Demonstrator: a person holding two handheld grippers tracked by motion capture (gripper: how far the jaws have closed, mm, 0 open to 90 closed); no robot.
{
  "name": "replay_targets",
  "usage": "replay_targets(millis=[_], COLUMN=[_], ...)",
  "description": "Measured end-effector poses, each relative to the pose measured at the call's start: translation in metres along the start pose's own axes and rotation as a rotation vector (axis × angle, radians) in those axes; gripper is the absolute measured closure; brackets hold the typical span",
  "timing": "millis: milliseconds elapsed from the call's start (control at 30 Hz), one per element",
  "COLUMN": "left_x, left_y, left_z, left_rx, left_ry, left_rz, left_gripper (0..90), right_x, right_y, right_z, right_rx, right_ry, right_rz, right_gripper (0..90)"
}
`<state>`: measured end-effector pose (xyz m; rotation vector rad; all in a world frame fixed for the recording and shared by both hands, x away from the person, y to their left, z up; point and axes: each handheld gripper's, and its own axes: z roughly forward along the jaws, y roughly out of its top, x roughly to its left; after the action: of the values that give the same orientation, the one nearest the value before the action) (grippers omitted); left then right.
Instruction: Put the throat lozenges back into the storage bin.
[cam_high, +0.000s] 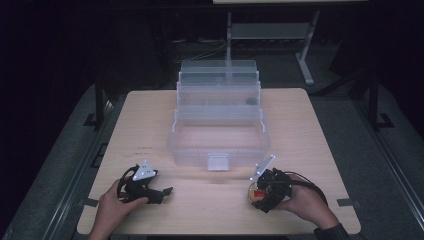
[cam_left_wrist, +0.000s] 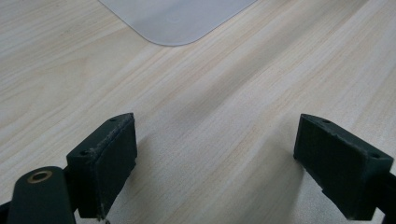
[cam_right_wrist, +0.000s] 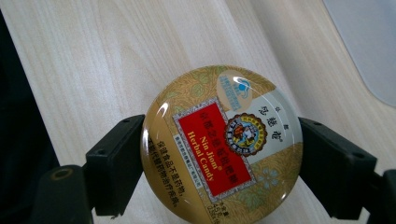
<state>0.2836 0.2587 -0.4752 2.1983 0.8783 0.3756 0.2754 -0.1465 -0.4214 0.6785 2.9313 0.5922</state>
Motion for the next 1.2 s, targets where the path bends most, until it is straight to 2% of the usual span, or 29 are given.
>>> replay_targets(millis=[1200], left_x=[0.0], left_y=[0.0], left_z=[0.0], left_rx=[0.002], left_ry=[-0.001], left_rz=[-0.001], left_gripper=[12.3], right_x=[-0.01], right_y=[0.012], right_z=[-0.043], right_rx=[-0.067], right_ry=[-0.042], right_rz=[0.002], right_gripper=[19.7])
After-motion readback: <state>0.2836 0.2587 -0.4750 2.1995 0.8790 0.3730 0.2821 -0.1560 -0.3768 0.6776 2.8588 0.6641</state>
